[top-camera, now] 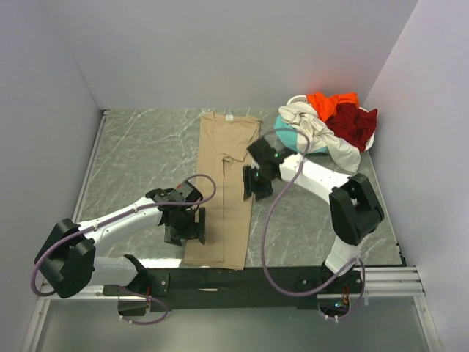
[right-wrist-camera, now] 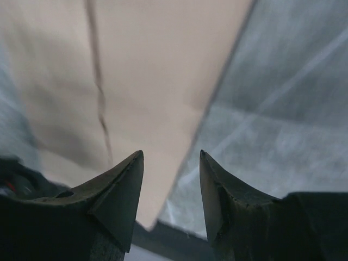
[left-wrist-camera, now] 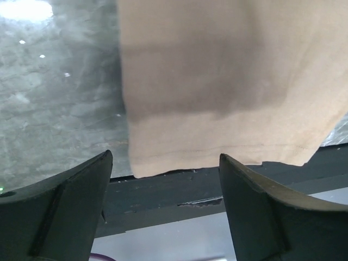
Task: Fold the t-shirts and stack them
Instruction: Fold the tshirt
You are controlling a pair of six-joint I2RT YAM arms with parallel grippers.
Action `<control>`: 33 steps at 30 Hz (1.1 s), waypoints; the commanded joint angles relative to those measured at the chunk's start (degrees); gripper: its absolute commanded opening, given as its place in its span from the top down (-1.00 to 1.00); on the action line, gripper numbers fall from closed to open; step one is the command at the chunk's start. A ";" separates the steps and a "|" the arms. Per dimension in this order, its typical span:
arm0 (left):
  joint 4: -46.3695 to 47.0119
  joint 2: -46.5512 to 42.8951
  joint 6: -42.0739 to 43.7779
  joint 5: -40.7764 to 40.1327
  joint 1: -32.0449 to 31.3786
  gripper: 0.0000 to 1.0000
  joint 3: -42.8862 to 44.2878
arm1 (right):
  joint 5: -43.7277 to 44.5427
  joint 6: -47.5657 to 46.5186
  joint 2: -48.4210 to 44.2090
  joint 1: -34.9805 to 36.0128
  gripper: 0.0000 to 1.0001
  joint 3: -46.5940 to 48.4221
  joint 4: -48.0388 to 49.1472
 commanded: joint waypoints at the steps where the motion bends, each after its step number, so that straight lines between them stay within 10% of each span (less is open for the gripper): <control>1: 0.79 -2.15 -0.70 2.40 2.68 -0.68 -2.43 | 0.88 3.53 -7.91 4.25 -0.05 -8.10 -1.58; 33: 3.96 -4.52 -2.89 7.33 5.06 -0.60 -11.06 | -6.24 18.31 -7.04 30.11 0.00 -22.29 3.34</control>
